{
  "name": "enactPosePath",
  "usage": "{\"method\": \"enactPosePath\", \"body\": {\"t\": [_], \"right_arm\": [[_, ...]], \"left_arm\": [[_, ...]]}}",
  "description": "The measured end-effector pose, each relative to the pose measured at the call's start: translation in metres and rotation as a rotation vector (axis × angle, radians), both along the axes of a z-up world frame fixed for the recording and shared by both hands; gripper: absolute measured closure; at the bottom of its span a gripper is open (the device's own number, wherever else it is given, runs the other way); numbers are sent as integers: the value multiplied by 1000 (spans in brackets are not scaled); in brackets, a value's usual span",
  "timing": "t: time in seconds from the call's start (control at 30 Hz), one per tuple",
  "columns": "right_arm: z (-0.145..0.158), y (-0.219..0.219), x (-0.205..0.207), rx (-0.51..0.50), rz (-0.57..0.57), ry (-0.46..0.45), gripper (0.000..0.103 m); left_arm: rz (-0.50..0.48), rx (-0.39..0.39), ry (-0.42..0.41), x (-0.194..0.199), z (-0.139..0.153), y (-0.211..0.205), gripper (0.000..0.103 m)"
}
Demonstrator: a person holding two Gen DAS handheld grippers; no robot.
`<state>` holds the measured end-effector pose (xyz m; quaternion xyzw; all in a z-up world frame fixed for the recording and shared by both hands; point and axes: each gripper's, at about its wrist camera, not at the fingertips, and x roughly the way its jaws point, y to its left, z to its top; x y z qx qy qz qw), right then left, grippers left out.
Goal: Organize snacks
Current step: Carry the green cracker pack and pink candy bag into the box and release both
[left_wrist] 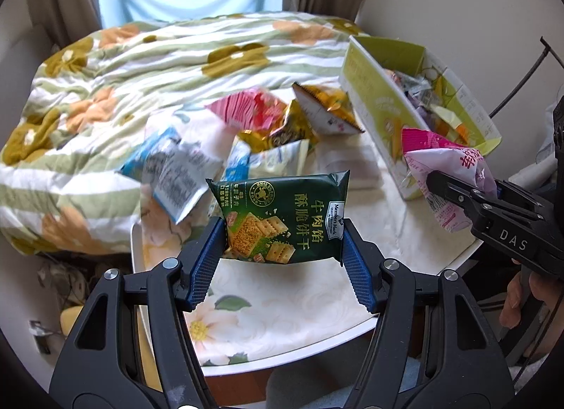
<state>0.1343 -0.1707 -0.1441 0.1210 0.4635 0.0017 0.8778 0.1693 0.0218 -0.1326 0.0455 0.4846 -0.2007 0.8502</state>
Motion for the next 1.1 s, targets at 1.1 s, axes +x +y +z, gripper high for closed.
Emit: {"method": "enactPosePath", "body": {"t": [1.1], "right_arm": [[49,-283,37,21,-35,-71,59]], "left_arm": [[-92,23,53,50,-20,-331,23]]}}
